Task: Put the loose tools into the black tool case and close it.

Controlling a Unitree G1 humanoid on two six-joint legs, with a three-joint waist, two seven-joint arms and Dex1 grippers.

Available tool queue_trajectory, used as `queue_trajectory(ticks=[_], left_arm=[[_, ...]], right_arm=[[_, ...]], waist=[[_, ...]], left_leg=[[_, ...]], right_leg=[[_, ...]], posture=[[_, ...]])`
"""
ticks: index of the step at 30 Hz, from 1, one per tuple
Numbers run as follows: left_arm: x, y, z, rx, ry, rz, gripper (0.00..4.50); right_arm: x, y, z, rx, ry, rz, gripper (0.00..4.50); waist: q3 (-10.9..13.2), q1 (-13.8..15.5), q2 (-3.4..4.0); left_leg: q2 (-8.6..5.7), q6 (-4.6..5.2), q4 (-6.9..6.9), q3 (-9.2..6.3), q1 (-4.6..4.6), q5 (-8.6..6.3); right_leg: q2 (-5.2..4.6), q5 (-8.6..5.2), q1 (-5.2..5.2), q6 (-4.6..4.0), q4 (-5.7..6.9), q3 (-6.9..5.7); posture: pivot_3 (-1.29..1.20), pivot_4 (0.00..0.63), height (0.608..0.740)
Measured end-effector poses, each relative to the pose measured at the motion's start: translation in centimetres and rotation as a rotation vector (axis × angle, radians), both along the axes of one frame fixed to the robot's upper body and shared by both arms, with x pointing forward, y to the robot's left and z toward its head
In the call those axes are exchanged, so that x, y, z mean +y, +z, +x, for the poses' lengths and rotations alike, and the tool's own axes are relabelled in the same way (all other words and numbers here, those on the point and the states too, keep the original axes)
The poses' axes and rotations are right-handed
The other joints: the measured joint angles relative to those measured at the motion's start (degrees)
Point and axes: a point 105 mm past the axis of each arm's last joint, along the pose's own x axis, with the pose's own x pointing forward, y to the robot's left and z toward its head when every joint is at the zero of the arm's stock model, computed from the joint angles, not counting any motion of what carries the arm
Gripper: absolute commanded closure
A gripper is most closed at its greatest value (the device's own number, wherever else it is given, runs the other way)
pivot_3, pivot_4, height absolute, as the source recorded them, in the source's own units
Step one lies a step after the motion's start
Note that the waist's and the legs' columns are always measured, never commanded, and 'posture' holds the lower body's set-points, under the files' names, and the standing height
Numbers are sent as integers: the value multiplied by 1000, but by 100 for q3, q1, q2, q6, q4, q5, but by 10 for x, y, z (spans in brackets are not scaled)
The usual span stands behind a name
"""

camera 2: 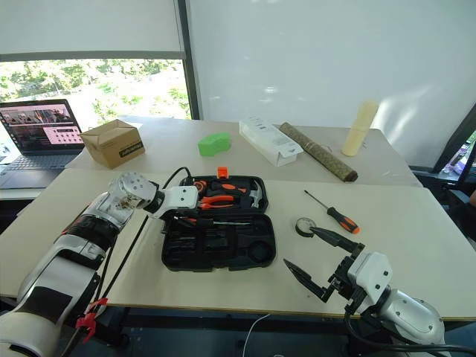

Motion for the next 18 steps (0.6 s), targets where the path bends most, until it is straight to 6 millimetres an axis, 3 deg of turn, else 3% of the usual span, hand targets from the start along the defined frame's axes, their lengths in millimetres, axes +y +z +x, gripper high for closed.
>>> queue_trajectory(ticks=[7,9,13,18], left_arm=[[-2,0,4,-15,27,-6,3660],[-2,-1,4,-16,38,-6,2654],[-1,0,5,-49,20,13,1363],[-15,24,3,-147,-70,-142,1363]], right_arm=[[3,-1,-1,5,9,4,0],[5,-1,-1,7,19,5,0],[8,-3,-2,17,28,7,0],[8,-4,-2,24,29,7,0]], waist=[[0,7,0],[0,7,0],[0,9,0],[0,5,0]], left_leg=[[-4,0,5,-8,5,2],[-4,-1,6,-9,7,2],[-5,-2,8,-11,5,5],[-5,0,9,-12,-4,4]], right_leg=[[0,1,5,0,10,4],[0,1,6,0,13,5],[0,2,6,1,14,5],[-1,2,0,0,8,4]], posture=[[0,150,740],[0,150,740],[0,150,740],[0,150,740]])
